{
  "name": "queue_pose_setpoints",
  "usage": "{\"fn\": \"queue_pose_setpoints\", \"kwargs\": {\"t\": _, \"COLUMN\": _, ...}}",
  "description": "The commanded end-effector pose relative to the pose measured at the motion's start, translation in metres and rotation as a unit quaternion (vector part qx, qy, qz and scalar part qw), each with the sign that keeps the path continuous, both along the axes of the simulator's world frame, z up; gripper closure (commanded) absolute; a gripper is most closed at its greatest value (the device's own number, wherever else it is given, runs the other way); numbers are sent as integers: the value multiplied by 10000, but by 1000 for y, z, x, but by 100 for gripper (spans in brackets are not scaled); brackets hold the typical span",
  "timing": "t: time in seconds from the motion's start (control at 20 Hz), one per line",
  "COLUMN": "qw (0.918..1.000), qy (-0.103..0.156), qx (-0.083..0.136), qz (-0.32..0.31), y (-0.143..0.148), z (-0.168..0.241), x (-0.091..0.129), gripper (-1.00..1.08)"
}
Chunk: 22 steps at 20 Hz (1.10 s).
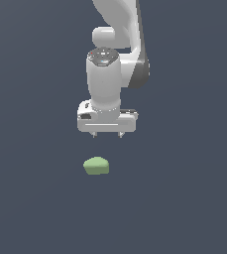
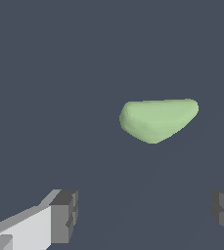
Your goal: Pick up the object and move it to a goal position.
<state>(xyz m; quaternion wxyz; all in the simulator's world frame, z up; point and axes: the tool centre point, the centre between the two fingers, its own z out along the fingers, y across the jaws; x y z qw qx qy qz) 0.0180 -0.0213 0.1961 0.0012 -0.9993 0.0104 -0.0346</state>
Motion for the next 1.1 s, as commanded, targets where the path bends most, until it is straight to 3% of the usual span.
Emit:
{"fn": "queue_pose_setpoints", "kwargs": {"t": 0.0, "qw": 10000, "qy": 0, "qx": 0, "qz": 0, "y": 0, "z": 0, "x": 0, "gripper": -92}}
{"fn": "queue_pose_setpoints", "kwargs": {"t": 0.45, "qw": 9998, "qy": -182, "qx": 9, "qz": 77, "y": -1, "z": 18, "x": 9, "gripper": -92}}
{"fn": "queue_pose_setpoints", "kwargs": {"t": 1.05, "qw": 9993, "qy": -140, "qx": 53, "qz": -342, "y": -4, "z": 13, "x": 11, "gripper": -92}}
